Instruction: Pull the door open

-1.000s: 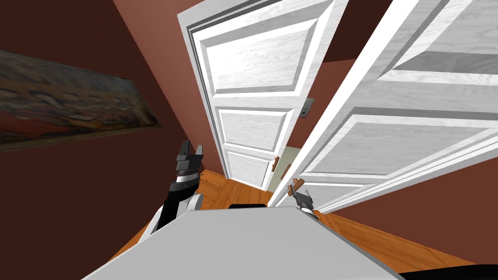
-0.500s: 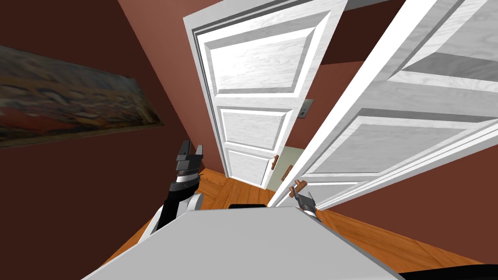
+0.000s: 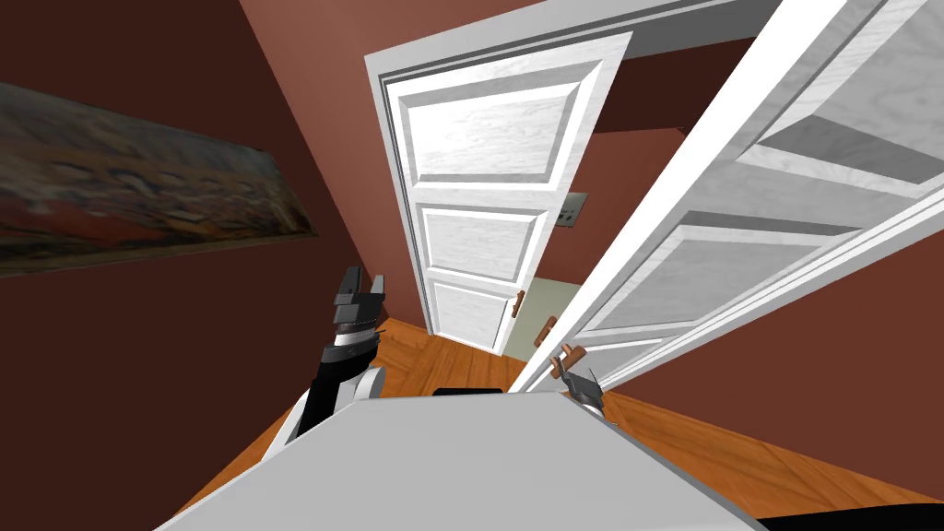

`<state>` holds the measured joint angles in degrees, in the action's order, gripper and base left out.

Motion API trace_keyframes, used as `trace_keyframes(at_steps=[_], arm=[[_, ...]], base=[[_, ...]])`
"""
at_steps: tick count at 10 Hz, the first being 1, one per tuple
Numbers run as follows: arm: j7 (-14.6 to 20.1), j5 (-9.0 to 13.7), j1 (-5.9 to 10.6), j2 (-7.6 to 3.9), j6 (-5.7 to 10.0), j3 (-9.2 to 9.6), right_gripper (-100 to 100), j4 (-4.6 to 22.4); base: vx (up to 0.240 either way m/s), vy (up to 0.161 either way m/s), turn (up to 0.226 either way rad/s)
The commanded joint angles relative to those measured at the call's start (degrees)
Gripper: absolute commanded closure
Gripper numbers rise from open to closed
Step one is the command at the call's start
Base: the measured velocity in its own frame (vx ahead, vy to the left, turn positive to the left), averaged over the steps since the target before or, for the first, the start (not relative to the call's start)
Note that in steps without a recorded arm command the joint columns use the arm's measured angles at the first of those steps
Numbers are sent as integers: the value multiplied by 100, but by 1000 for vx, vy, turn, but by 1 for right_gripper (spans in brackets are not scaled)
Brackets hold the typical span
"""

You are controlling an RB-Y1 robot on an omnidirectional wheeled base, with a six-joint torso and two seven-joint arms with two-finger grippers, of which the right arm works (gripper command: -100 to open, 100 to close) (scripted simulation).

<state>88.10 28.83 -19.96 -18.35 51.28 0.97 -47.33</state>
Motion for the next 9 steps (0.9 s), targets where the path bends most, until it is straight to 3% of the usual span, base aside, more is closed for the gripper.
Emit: trace_keyframes(at_steps=[1,9], arm=[[-116,96,-234,-109,-286,-172,100,-220],[-127,152,-288,-157,-316,-242,100,-67]], base=[[-49,-3,-13],[-45,4,-4]])
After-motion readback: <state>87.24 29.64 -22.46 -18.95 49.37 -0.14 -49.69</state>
